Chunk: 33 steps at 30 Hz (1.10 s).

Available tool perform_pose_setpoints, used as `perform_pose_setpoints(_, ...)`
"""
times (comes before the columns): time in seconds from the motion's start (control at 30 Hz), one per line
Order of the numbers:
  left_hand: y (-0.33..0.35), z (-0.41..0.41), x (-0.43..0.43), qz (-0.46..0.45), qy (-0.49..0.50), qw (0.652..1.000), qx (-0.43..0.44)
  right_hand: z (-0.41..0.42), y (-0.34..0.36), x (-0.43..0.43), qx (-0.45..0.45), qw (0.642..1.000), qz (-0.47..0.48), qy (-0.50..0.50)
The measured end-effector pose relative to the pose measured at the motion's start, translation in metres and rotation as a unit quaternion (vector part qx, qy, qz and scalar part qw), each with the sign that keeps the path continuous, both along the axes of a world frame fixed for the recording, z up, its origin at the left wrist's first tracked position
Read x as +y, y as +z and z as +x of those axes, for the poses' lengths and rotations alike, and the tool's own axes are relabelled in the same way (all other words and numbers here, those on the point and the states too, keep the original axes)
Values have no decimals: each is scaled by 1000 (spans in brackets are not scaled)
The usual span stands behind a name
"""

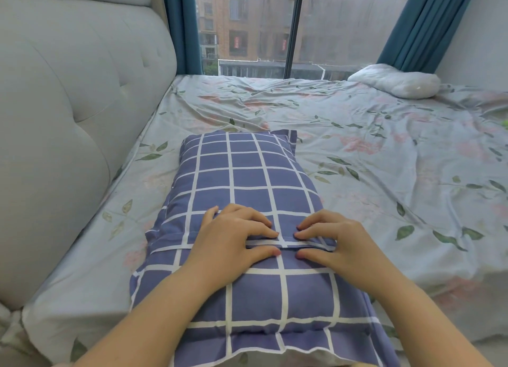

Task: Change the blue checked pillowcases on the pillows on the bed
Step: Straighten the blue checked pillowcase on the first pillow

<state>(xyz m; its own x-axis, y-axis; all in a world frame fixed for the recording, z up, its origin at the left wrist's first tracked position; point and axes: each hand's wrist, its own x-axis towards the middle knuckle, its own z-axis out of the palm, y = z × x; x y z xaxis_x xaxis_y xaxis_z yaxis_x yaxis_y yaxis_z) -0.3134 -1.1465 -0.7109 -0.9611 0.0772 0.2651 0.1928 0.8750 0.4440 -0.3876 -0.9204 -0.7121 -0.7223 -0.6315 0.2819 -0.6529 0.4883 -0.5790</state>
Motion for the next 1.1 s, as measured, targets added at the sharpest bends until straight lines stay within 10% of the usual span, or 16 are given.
perform_pose_setpoints(0.47,-3,-4,24,-67,-21,992,109,-1,-1,-6,23,999,2,-27)
perform_pose_setpoints(0.83,9,-25,21,84,-10,995,-54,-12,0,33,-10,996,50,-77)
perform_pose_setpoints(1.1,9,-25,27,19,-4,999,-29,-14,-18,42,-9,995,56,-77)
